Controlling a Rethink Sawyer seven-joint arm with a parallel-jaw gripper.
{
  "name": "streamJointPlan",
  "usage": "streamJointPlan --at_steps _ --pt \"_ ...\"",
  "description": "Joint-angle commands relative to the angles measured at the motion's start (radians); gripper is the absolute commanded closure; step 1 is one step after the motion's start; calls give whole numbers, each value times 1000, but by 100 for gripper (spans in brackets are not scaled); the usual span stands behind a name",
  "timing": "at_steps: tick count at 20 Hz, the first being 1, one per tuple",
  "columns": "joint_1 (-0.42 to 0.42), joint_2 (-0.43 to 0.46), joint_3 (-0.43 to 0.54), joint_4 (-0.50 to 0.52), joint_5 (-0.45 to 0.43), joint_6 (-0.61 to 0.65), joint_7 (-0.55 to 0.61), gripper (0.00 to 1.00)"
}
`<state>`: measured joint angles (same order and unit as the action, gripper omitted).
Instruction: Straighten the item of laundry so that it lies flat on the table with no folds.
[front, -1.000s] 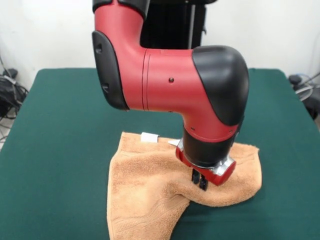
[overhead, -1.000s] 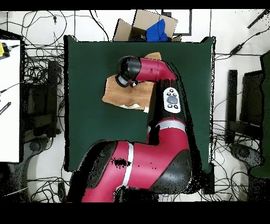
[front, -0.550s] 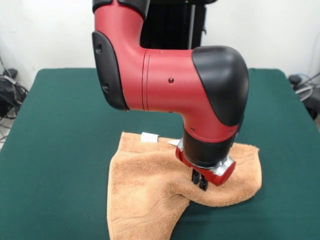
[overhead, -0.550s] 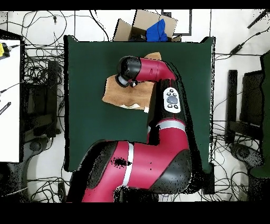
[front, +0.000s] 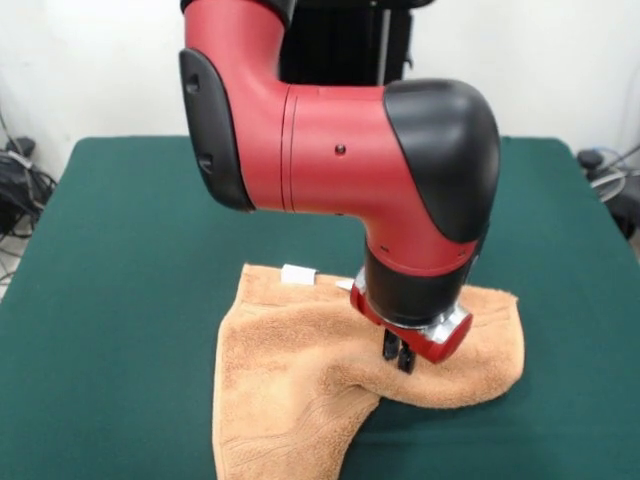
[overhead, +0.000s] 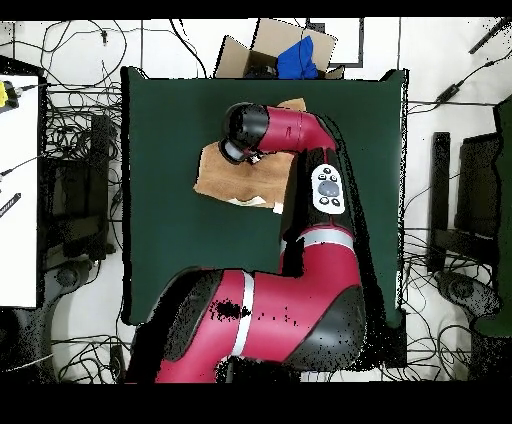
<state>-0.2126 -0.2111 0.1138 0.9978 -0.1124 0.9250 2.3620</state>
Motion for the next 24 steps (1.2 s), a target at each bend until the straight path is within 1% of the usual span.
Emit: streamJointPlan --at_steps 1,6,11,15,24 --pt "-15 -86 -1 40 -35 175 -114 100" --pt "-13 -120 1 24 -42 229 -120 100" --pt "-3 -120 3 -46 -44 336 -88 100" --pt "1 -130 0 -71 -46 387 -70 100" --pt "-2 -176 -2 -67 -31 483 -45 100"
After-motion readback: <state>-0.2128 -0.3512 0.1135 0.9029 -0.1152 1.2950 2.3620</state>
